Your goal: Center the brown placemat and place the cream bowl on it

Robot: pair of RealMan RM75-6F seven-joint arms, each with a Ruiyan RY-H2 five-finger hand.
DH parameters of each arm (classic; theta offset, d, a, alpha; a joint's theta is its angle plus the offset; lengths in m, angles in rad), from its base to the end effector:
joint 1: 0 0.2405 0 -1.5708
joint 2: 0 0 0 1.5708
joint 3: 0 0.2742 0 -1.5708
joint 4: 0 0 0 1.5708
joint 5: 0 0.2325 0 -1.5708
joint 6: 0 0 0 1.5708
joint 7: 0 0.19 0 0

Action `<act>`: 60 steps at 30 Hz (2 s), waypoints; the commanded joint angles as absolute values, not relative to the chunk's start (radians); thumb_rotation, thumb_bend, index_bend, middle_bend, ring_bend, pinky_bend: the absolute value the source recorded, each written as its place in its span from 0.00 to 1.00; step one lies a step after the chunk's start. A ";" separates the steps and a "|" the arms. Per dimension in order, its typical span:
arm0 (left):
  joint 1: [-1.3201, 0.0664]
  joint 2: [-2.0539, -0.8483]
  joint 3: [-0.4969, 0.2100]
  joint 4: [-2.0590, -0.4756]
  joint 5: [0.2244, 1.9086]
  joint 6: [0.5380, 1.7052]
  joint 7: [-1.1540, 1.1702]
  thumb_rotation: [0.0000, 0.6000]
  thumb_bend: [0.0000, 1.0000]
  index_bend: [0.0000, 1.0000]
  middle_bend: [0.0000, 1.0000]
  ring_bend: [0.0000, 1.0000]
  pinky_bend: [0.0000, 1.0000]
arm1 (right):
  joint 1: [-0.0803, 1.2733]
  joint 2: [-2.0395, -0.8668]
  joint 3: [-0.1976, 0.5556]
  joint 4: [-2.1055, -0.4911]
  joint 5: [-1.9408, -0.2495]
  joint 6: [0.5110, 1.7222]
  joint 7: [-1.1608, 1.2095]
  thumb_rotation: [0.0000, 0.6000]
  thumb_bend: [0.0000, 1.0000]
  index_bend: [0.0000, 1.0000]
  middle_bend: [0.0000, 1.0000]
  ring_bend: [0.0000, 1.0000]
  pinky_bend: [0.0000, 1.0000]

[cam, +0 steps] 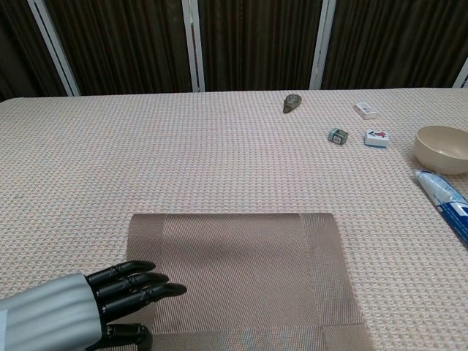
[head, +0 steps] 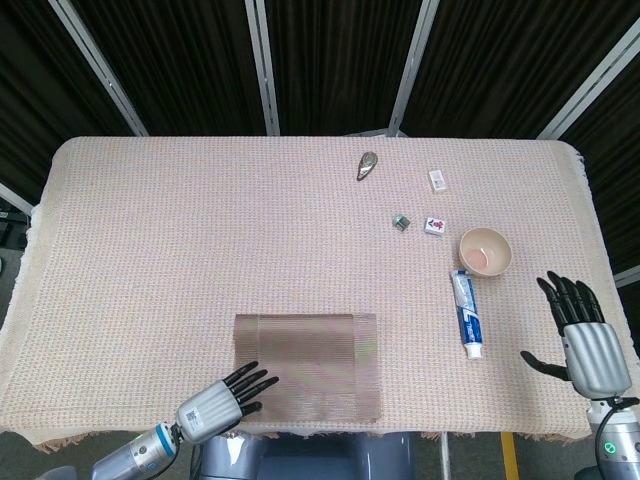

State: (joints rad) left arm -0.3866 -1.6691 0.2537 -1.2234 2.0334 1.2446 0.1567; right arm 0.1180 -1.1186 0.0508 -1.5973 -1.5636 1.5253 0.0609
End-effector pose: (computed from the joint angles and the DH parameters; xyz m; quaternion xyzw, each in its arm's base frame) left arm -0.2147 0.1736 -0.1211 -0.8760 -0.1970 -0.3855 0.2126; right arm -0.3170 -0.2408 0.1502 0.6022 -0.3657 0.4354 0.5604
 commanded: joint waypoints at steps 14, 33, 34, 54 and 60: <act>-0.380 -1.680 0.259 -1.201 1.976 1.250 0.127 1.00 0.48 0.43 0.00 0.00 0.00 | 0.114 -1.111 0.056 -1.597 -1.571 1.528 0.078 1.00 0.00 0.00 0.00 0.00 0.00; -0.380 -1.704 0.256 -1.196 1.943 1.266 0.098 1.00 0.52 0.64 0.00 0.00 0.00 | 0.110 -1.106 0.060 -1.599 -1.574 1.530 0.091 1.00 0.00 0.00 0.00 0.00 0.00; -0.381 -1.704 0.252 -1.204 1.935 1.265 0.091 1.00 0.52 0.64 0.00 0.00 0.00 | 0.110 -1.106 0.060 -1.600 -1.575 1.530 0.091 1.00 0.00 0.00 0.00 0.00 0.00; -0.485 -1.615 -0.249 -1.588 1.394 1.137 -0.209 1.00 0.56 0.68 0.00 0.00 0.00 | 0.106 -1.111 0.063 -1.597 -1.576 1.536 0.074 1.00 0.00 0.00 0.00 0.00 0.00; -0.486 -1.563 -0.355 -1.562 1.263 1.132 -0.244 1.00 0.57 0.68 0.00 0.00 0.00 | 0.106 -1.111 0.063 -1.599 -1.578 1.535 0.073 1.00 0.00 0.00 0.00 0.00 0.00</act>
